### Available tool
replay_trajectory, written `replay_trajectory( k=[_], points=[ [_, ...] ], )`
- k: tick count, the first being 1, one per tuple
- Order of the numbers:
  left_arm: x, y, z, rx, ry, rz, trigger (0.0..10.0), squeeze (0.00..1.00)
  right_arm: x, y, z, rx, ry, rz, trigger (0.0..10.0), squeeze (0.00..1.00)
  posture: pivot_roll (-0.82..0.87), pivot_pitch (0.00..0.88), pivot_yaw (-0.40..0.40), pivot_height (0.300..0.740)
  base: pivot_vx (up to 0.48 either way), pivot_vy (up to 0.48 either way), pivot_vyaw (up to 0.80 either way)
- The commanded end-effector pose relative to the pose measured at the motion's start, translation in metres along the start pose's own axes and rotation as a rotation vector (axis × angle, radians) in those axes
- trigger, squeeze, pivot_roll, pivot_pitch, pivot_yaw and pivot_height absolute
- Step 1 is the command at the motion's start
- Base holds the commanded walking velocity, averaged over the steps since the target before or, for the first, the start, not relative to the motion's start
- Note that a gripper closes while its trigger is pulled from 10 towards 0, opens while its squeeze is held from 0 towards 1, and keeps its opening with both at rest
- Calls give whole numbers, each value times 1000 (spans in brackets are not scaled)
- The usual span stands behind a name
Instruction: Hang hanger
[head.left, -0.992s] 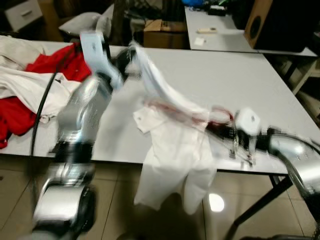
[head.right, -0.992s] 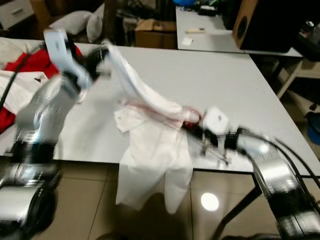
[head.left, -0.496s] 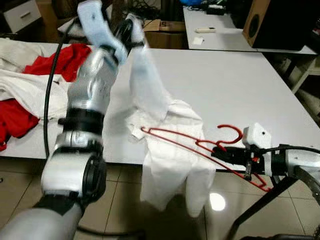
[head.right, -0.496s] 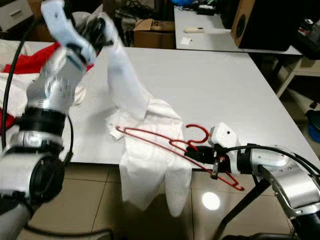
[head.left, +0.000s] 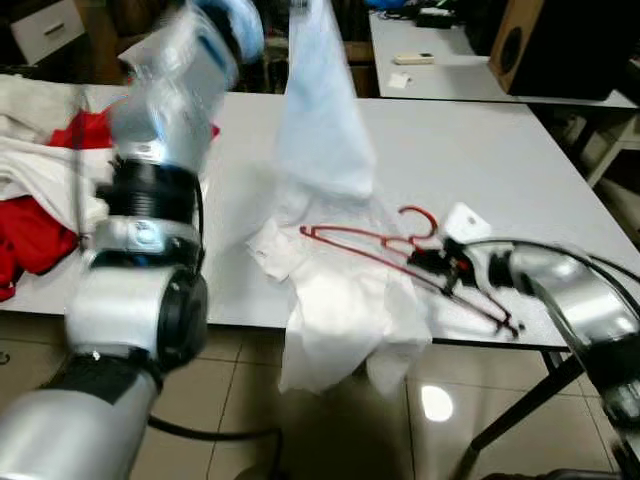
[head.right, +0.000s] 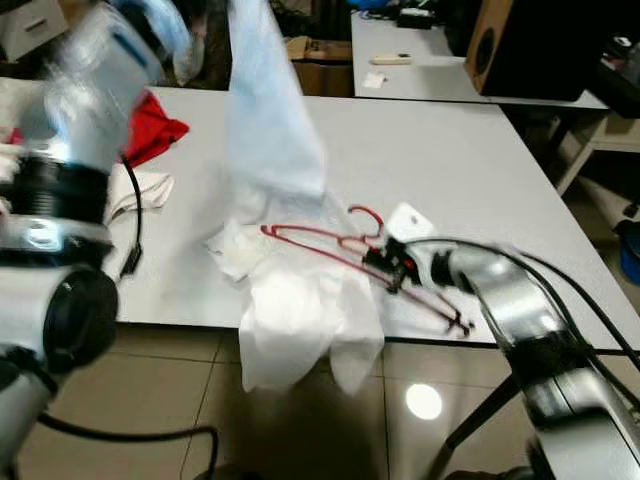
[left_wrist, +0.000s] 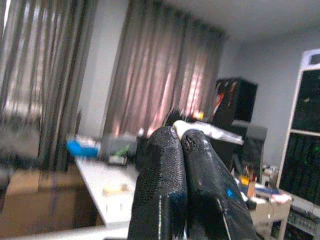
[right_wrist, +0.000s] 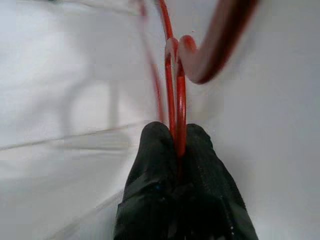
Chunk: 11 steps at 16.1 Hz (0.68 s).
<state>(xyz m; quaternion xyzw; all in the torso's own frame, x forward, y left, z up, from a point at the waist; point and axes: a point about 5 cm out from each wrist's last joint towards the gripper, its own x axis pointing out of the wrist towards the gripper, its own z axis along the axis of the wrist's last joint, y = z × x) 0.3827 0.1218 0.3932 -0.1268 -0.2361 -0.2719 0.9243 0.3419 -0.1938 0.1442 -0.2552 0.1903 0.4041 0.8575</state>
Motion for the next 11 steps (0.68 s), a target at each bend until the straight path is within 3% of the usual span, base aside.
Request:
replay_trajectory(
  k=[1,3,5,6,8,9,11],
  points=[
    [1,-3,21,-6,-52,-33,10000,0,1,-13,-2,-42,57,-70,10000,0,93,18,41,740,0,0,0],
    [-2,-3,39,-18,-89,-54,10000,0,2,-31,6,-107,95,-178,10000,0,104,18,28,740,0,0,0],
    [-10,3,54,-12,-110,-62,10000,0,-6,-62,32,-210,90,-381,10000,0,108,17,23,740,0,0,0],
    [-16,9,57,1,-110,-50,10000,0,-20,-84,58,-258,38,-540,10000,0,109,16,19,740,0,0,0],
    [-30,23,53,24,-95,17,10000,0,-73,-125,125,-306,-199,-951,10000,0,109,14,10,740,0,0,0],
    [-37,28,48,37,-81,48,10000,0,-94,-132,148,-353,-289,-1047,10000,0,102,15,4,740,0,0,0],
    [-49,34,35,53,-45,88,10000,0,-106,-132,165,-425,-372,-1062,10000,0,93,15,6,740,0,0,0]
  ],
)
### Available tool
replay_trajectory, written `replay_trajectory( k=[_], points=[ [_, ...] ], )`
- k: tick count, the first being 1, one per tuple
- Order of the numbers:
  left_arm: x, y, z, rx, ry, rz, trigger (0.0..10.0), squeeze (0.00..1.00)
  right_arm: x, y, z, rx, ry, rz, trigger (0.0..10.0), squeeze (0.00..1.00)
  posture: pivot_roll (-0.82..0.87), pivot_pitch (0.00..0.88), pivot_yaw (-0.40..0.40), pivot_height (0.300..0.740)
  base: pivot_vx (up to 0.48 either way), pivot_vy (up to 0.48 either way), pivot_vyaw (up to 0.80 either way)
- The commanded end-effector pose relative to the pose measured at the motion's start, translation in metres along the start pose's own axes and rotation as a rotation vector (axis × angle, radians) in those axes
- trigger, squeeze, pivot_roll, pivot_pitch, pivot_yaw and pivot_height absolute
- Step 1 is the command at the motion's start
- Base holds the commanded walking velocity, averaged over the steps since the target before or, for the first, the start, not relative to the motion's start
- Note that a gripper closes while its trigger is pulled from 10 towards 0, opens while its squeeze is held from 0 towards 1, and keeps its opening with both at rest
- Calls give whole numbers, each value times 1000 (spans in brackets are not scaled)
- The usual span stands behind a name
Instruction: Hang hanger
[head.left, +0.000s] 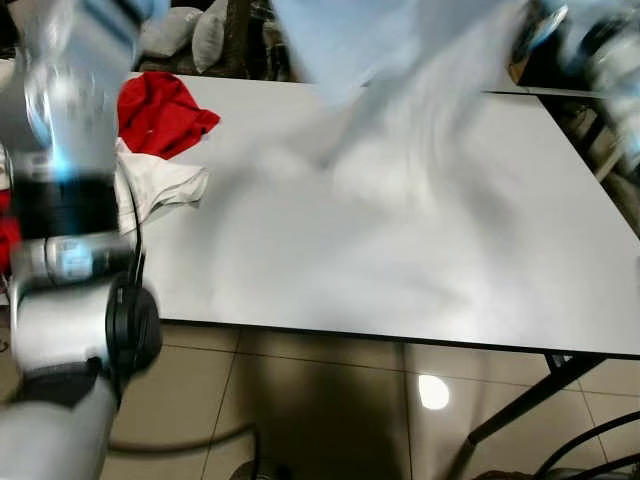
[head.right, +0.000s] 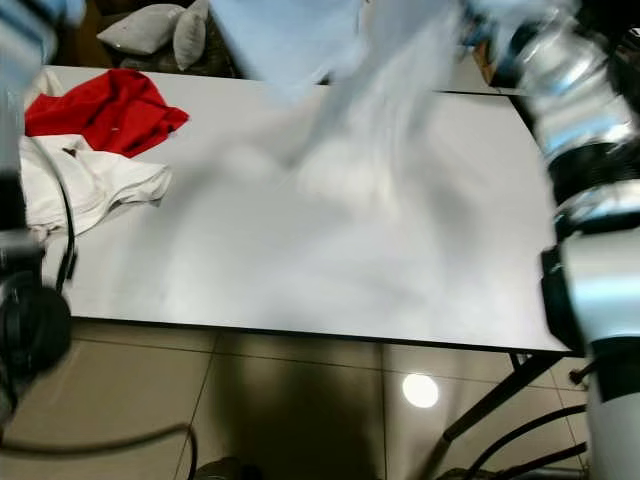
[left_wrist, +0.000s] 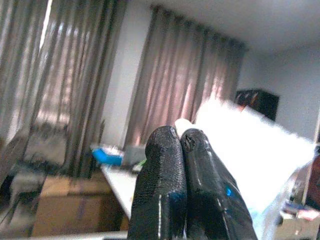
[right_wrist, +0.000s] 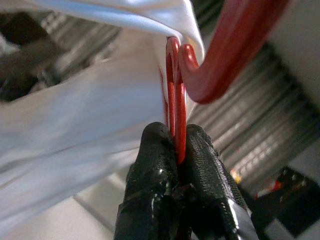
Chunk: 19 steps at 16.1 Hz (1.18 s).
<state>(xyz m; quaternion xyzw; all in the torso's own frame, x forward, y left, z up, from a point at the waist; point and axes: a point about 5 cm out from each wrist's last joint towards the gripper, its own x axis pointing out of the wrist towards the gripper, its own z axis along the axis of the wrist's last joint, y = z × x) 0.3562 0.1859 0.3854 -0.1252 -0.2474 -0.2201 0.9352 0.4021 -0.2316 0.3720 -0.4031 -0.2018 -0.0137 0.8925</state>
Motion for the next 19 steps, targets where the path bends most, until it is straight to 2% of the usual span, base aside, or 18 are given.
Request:
replay_trajectory(
  k=[1,2,3,5,6,7,8,9,10,12,13,14,15,16,17,18,19],
  points=[
    [0,-4,5,14,-8,-6,10000,0,-1,7,-3,0,-5,33,10000,0,92,16,8,740,0,0,0],
    [-10,-6,-12,13,40,1,10000,0,-10,44,-20,15,14,227,10000,0,86,18,11,740,0,0,0],
    [-18,-8,-29,3,88,7,10000,0,-23,73,-36,34,32,371,10000,0,87,19,13,740,0,0,0],
    [-42,-20,-78,-25,265,-12,10000,0,-54,116,-66,121,84,587,10000,0,80,24,17,740,0,0,0],
    [-50,-25,-93,-32,319,-24,10000,0,-64,126,-74,141,101,650,10000,0,76,25,19,740,0,0,0],
    [-66,-38,-124,-15,432,-47,10000,0,-89,144,-91,169,149,810,10000,0,70,24,25,740,0,0,0],
    [-66,-38,-124,-15,432,-47,10000,0,-89,144,-91,169,149,810,10000,0,70,24,25,740,0,0,0],
    [-82,-56,-156,11,551,-76,10000,0,-123,144,-113,173,211,999,10000,0,56,22,34,740,0,0,0],
    [-80,-63,-159,10,561,-96,10000,0,-130,135,-118,176,233,1043,10000,0,53,19,39,740,0,0,0],
    [-70,-70,-156,-16,535,-101,10000,0,-142,122,-122,151,268,1149,10000,0,51,16,39,740,0,0,0],
    [-57,-71,-153,-41,488,-73,10000,0,-159,105,-128,88,337,1273,10000,0,51,12,37,740,0,0,0],
    [-54,-71,-152,-49,480,-64,10000,0,-162,100,-129,77,355,1296,10000,0,51,12,37,740,0,0,0],
    [-47,-73,-149,-82,440,-44,10000,0,-171,83,-133,44,433,1330,10000,0,47,9,37,740,0,0,0],
    [-39,-78,-143,-157,393,-39,10000,0,-175,63,-138,11,499,1315,10000,0,38,6,42,740,0,0,0],
    [-31,-91,-134,-325,332,-73,10000,0,-172,42,-139,-11,519,1215,10000,0,33,4,45,740,0,0,0],
    [-31,-105,-130,-498,314,-177,10000,0,-165,28,-137,-38,493,1100,10000,0,28,2,45,740,0,0,0],
    [-32,-112,-129,-569,311,-220,10000,55,-160,22,-136,-59,473,1034,10000,0,25,0,43,740,0,0,0]
  ],
)
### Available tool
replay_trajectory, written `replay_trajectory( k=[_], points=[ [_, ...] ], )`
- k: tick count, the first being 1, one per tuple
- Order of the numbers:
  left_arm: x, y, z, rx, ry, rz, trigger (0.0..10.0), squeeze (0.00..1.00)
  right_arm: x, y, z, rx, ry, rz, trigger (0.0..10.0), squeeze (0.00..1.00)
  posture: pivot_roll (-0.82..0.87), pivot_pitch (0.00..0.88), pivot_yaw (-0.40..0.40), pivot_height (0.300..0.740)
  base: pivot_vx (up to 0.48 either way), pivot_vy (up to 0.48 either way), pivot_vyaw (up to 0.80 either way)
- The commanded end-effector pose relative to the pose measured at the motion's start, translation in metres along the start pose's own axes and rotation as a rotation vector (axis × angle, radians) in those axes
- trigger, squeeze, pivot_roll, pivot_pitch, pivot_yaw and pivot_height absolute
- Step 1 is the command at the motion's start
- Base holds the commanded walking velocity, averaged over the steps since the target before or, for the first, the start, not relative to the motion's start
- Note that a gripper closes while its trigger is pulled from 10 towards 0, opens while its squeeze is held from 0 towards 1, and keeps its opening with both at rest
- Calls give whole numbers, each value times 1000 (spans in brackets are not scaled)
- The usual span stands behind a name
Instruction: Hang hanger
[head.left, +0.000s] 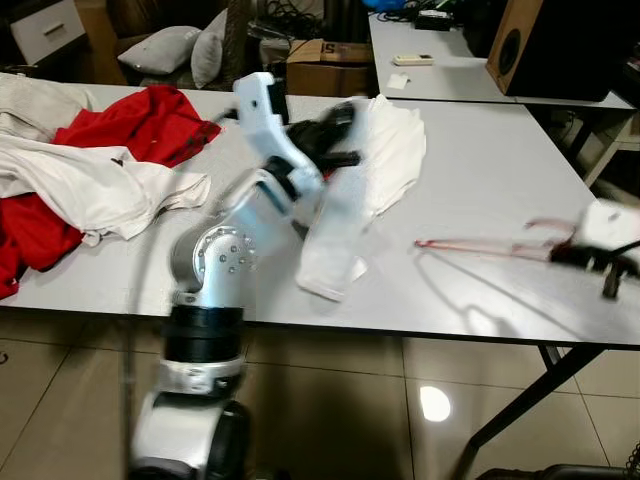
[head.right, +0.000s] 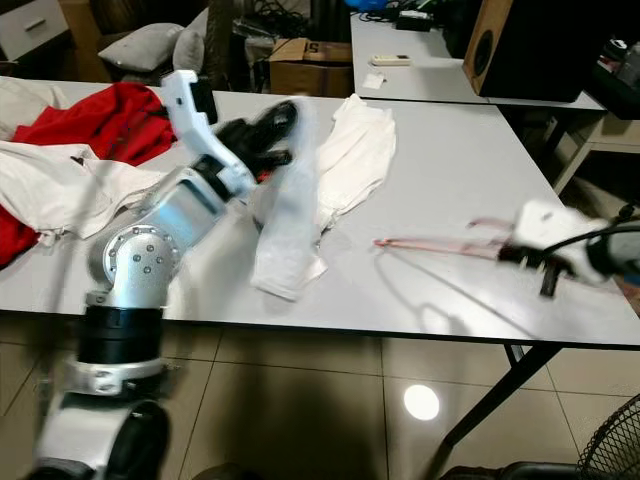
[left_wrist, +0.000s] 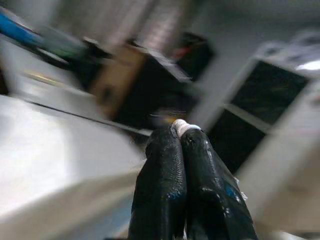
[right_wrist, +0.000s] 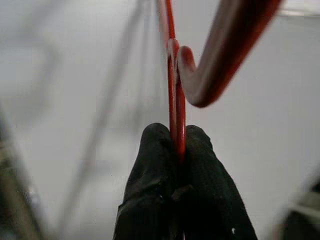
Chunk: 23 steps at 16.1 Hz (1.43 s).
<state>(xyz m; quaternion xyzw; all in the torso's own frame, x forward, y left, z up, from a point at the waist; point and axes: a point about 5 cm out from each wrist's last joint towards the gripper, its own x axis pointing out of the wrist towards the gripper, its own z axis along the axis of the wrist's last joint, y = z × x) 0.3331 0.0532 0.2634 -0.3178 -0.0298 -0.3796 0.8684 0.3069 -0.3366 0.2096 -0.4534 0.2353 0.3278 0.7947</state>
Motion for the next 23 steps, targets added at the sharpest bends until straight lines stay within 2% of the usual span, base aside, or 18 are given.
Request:
replay_trajectory(
  k=[1,2,3,4,5,6,9,11,12,13,14,15,16,17,18,19,21,23],
  points=[
    [5,-11,-1,-5,17,-52,10000,439,-12,-18,5,-15,-19,-154,10000,0,24,0,40,740,0,0,0],
    [11,-15,-14,57,66,-55,10000,1000,-15,-27,12,7,-50,-280,10000,0,21,0,36,740,0,0,0],
    [14,-21,-32,152,170,-120,10000,1000,-12,-33,25,108,-159,-381,10000,0,18,0,38,740,0,0,0],
    [14,-22,-39,208,214,-140,10000,1000,-11,-34,29,154,-208,-406,10000,0,17,0,40,740,0,0,0],
    [7,-10,-61,486,383,-156,10000,1000,-4,-30,46,275,-349,-431,10000,0,15,0,42,740,0,0,0],
    [-1,2,-69,553,459,-140,10000,1000,2,-24,53,332,-408,-433,10000,0,15,0,42,740,0,0,0],
    [-20,26,-73,616,599,-87,10000,1000,17,-7,64,428,-479,-403,10000,0,16,0,35,740,0,0,0],
    [-37,43,-65,656,691,-90,10000,1000,25,5,78,494,-513,-368,10000,0,23,0,29,740,0,0,0],
    [-39,45,-60,642,672,-100,10000,1000,27,8,83,501,-518,-347,10000,0,23,0,29,740,0,0,0],
    [-46,48,-41,585,576,-79,10000,1000,32,16,96,476,-511,-277,10000,0,23,0,29,740,0,0,0],
    [-55,59,-22,609,495,1,10000,1000,35,21,107,443,-510,-231,10000,0,29,0,25,740,0,0,0],
    [-62,69,-16,655,492,76,10000,773,35,22,109,421,-505,-233,10000,0,38,0,16,740,0,0,0],
    [-69,79,-12,700,496,153,10000,149,35,23,111,406,-496,-244,10000,0,45,0,6,740,0,0,0],
    [-81,106,-7,804,504,374,10000,0,36,23,114,409,-489,-297,10000,0,53,0,-10,740,0,0,0],
    [-87,121,-11,820,493,499,10000,0,36,22,118,441,-491,-348,10000,0,53,0,-15,740,0,0,0],
    [-87,126,-18,810,487,536,10000,0,35,22,119,456,-496,-375,10000,0,49,0,-14,740,0,0,0],
    [-79,138,-47,794,510,569,10000,0,33,26,122,503,-497,-438,10000,0,19,0,2,740,0,0,0],
    [-67,141,-77,777,569,567,10000,0,29,37,116,484,-445,-458,10000,0,-22,0,26,740,0,0,0]
  ],
)
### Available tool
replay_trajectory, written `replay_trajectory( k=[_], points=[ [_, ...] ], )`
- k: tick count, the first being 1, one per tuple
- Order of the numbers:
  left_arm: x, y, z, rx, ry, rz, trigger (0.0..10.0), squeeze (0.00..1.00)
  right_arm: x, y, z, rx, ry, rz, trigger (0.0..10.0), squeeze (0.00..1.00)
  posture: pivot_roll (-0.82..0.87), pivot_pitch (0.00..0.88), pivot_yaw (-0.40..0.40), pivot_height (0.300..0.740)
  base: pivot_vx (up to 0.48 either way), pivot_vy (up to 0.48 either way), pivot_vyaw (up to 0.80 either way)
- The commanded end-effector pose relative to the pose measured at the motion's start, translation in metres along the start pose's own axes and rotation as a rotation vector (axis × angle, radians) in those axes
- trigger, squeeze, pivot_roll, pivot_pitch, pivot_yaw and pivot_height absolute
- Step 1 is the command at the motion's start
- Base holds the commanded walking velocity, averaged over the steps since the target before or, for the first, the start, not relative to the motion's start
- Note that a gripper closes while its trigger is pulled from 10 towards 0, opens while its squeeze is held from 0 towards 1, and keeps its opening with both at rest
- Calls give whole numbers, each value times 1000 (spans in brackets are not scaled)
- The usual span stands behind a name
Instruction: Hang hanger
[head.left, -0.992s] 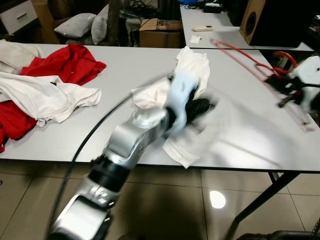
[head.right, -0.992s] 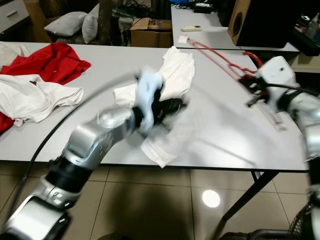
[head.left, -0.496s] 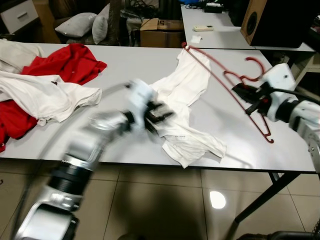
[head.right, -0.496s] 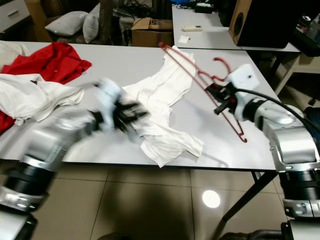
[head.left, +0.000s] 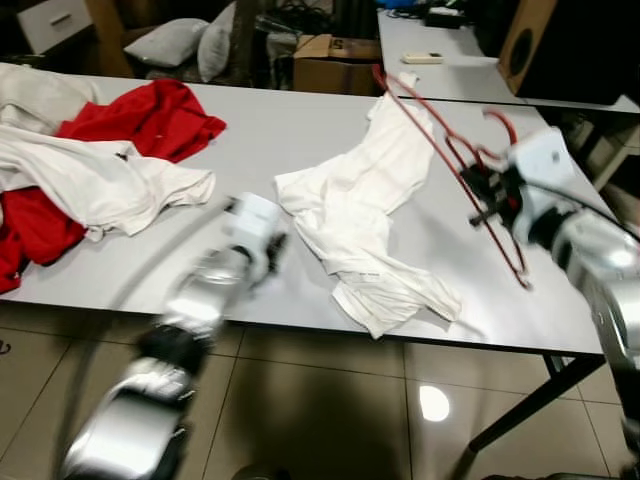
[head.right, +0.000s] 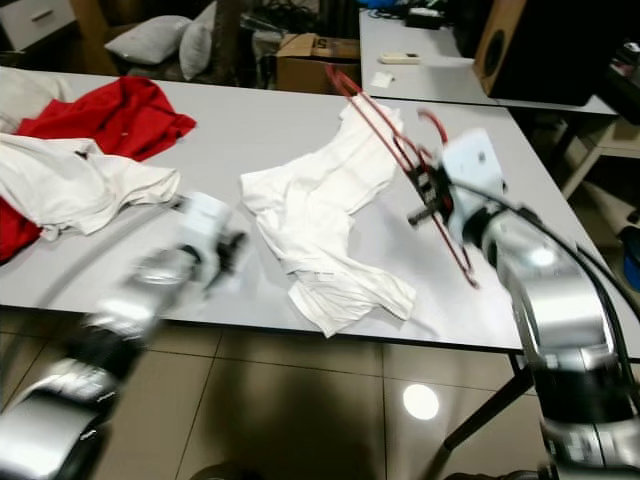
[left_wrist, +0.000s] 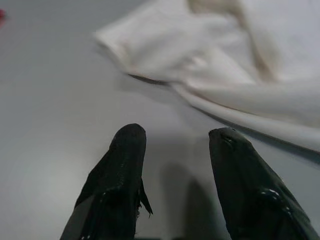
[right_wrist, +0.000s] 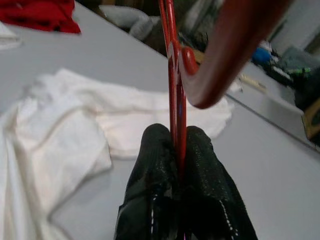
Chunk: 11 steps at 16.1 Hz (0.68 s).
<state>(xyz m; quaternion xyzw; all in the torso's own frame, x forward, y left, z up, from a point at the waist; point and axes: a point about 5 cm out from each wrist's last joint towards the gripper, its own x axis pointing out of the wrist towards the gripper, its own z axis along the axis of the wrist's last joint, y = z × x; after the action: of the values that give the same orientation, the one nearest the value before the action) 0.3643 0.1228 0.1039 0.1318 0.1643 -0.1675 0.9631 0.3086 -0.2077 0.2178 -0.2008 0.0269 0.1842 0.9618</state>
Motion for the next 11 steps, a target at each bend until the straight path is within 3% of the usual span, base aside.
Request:
replay_trajectory(
  k=[1,3,4,5,8,9,11],
  points=[
    [6,-10,2,8,-1,-24,10000,0,-9,-7,2,-18,8,-42,10000,0,-46,0,38,740,0,0,0],
    [11,-32,-1,17,18,-115,10000,0,-18,-9,1,-20,27,-68,10000,0,-77,0,52,740,0,0,0],
    [14,-54,-2,30,22,-196,10000,0,-25,-14,1,-28,38,-95,10000,0,-110,0,64,740,0,0,0],
    [16,-94,5,-29,-18,-381,10000,0,-33,-20,3,-39,50,-130,10000,0,-146,0,75,740,0,0,0],
    [14,-126,12,-98,-56,-506,10000,0,-40,-24,6,-54,63,-152,10000,0,-163,0,77,740,0,0,0],
    [15,-124,12,-99,-63,-468,10000,0,-41,-25,7,-56,66,-154,10000,0,-163,0,73,740,0,0,0],
    [19,-93,14,-162,-95,-332,10000,0,-41,-23,8,-36,56,-156,10000,0,-143,0,58,740,0,0,0]
  ],
)
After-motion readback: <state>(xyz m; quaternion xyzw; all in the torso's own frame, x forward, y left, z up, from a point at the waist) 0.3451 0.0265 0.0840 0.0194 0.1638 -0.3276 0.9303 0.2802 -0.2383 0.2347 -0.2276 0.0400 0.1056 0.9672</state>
